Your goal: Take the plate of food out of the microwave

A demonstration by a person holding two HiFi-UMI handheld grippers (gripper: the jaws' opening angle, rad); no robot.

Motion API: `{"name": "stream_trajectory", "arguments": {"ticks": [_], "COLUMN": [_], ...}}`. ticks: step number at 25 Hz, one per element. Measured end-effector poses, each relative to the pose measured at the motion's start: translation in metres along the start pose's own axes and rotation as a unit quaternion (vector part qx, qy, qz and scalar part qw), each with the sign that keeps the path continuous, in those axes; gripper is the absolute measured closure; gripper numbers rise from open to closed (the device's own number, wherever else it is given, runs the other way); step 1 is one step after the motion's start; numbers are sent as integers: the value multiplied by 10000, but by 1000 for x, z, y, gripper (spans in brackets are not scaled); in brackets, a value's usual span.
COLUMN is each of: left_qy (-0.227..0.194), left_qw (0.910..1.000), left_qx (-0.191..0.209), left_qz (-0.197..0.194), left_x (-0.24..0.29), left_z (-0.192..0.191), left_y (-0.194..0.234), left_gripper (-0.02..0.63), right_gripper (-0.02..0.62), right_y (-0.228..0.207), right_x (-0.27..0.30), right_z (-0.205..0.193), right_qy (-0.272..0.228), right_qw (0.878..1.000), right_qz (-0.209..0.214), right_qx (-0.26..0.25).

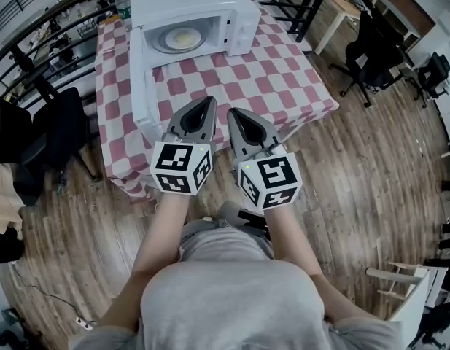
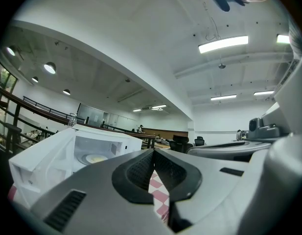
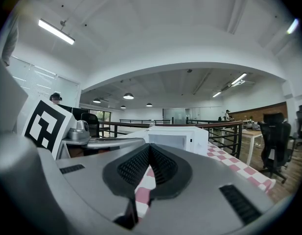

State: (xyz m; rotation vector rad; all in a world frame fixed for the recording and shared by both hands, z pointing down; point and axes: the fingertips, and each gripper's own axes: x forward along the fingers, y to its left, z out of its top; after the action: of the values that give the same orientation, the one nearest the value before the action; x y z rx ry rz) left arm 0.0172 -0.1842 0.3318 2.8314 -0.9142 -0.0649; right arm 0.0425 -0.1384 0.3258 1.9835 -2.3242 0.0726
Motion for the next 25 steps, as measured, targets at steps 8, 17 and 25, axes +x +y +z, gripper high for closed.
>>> {"name": "stream_trajectory", "arguments": {"ticks": [8, 17, 25], "left_qy": [134, 264, 293], "left_qw": [9998, 9991, 9976], "left_qx": [66, 8, -37], "left_qz": [166, 321, 622], "left_x": [41, 95, 135], "left_z": [-8, -13, -13], "left_y": [9, 27, 55], "left_gripper": [603, 603, 603], "right_gripper": [569, 569, 569], "right_y": [-35, -77, -103], "right_x": [21, 74, 120], "right_z": [-6, -5, -4], "right_qy": [1, 12, 47], "right_qw": [9999, 9990, 9973], "right_qz": [144, 393, 701], "right_qx": [53, 197, 223]}}
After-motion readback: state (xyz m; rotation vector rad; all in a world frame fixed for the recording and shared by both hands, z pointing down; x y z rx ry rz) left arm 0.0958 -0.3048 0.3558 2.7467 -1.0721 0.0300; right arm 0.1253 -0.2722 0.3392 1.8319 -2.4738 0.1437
